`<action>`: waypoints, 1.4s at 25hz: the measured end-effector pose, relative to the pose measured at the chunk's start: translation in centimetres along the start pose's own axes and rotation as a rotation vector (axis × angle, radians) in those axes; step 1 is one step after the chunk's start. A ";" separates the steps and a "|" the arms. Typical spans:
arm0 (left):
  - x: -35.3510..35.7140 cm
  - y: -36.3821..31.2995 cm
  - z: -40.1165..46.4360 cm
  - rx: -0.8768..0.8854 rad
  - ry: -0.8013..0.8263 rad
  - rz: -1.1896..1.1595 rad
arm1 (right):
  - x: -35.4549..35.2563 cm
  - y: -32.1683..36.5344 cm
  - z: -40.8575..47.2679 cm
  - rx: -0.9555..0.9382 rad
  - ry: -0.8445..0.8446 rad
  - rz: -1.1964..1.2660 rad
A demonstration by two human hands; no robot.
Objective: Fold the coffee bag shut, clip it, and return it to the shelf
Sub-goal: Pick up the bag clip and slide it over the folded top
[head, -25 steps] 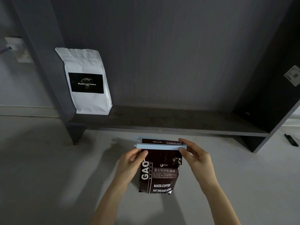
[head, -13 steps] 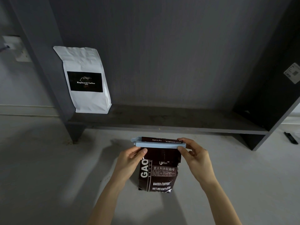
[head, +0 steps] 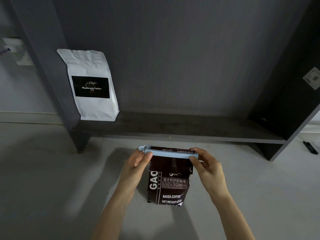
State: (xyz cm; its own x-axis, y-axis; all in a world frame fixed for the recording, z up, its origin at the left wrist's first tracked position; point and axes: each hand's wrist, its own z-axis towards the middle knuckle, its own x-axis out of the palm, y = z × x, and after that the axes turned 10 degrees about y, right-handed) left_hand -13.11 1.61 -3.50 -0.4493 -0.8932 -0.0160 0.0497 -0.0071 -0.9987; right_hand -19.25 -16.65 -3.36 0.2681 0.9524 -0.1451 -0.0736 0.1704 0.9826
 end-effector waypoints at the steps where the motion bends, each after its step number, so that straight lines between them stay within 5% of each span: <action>1: 0.0 0.0 0.0 -0.006 -0.001 -0.004 | 0.0 0.0 0.0 -0.002 0.001 -0.001; 35: 0.6 1.6 0.2 0.025 -0.039 -0.064 | 0.1 0.3 -0.4 -0.017 -0.001 0.056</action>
State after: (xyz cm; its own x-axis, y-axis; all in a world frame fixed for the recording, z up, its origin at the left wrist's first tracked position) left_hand -13.13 1.03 -5.09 -0.4175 -0.9073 0.0501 0.0444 -0.0754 -0.9962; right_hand -19.66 -16.40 -3.11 0.2644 0.9603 -0.0893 -0.1045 0.1205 0.9872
